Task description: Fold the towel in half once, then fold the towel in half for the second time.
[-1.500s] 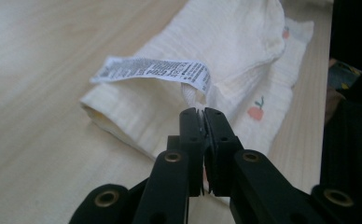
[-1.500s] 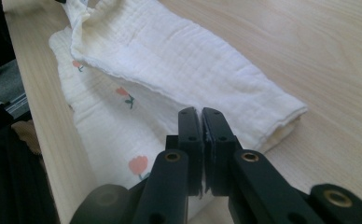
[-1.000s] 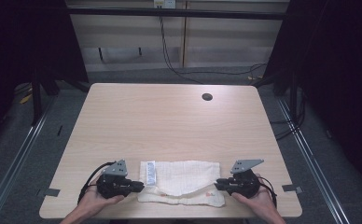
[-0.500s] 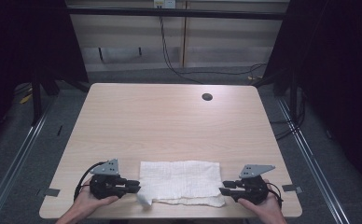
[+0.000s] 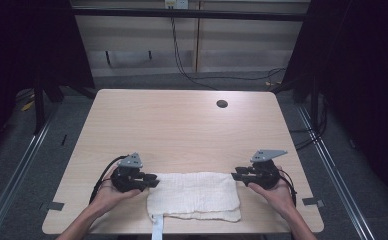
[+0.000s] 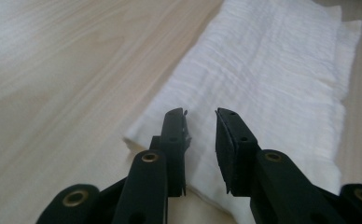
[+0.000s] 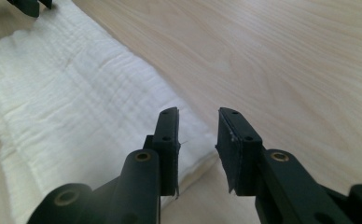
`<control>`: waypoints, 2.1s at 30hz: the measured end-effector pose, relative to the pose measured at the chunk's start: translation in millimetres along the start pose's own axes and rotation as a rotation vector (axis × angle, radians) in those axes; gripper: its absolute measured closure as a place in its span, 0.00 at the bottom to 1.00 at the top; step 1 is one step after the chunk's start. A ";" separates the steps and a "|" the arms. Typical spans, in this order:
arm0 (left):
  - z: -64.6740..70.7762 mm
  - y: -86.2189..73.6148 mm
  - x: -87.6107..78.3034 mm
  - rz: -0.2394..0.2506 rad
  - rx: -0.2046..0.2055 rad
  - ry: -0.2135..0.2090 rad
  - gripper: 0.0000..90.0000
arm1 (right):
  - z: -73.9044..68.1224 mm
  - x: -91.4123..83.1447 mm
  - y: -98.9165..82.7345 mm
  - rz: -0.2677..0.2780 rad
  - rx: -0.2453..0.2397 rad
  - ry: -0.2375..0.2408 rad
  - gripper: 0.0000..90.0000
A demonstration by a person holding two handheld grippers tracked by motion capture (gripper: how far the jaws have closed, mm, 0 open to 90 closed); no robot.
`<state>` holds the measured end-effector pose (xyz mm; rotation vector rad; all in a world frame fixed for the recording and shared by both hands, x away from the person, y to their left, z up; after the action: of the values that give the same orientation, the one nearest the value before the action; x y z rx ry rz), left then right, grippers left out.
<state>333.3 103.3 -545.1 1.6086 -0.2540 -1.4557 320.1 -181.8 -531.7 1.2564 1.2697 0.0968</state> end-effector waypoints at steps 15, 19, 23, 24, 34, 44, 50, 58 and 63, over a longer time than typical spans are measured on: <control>-21.6 -6.1 14.8 -0.020 -0.059 0.041 0.56 | 5.6 28.9 -19.3 -0.083 0.013 0.006 0.66; -17.6 -9.4 20.3 -0.052 -0.037 0.041 0.60 | 7.0 29.2 -22.9 -0.093 0.017 0.002 0.77; -17.1 -7.7 22.5 -0.046 -0.046 0.036 0.63 | 8.9 29.5 -23.3 -0.097 0.024 -0.001 0.90; -17.3 -7.2 23.1 -0.048 -0.042 0.038 0.67 | 12.1 28.2 -22.8 -0.096 0.030 -0.019 0.93; -11.5 6.6 40.1 -0.038 -0.030 0.015 0.92 | 29.5 14.3 -25.2 -0.083 0.070 -0.048 0.95; -11.5 17.1 34.4 0.004 -0.077 0.013 0.59 | 21.3 -9.0 -13.6 0.008 0.069 -0.047 0.65; -18.8 21.5 24.3 0.042 -0.123 0.012 0.49 | -5.8 -3.6 0.6 0.029 0.026 0.007 0.58; -29.6 19.8 12.2 0.061 -0.144 0.008 0.47 | -50.6 23.1 17.6 -0.002 -0.051 0.109 0.54; -39.9 25.2 3.3 0.081 -0.156 0.036 0.46 | -68.5 35.4 28.6 -0.012 -0.066 0.165 0.53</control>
<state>379.2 106.3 -534.0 1.4805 -0.1784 -1.3506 298.9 -103.4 -519.0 1.2025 1.4042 0.2359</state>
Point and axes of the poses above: each handheld gripper's, and its own axes: x roughly forward along the jaws, y roughly out of its top, z roughly to its right, the point moved 10 cm from there along x, roughly forward along the jaws, and after that the axes turned 6 degrees about y, right-handed, at the moved point
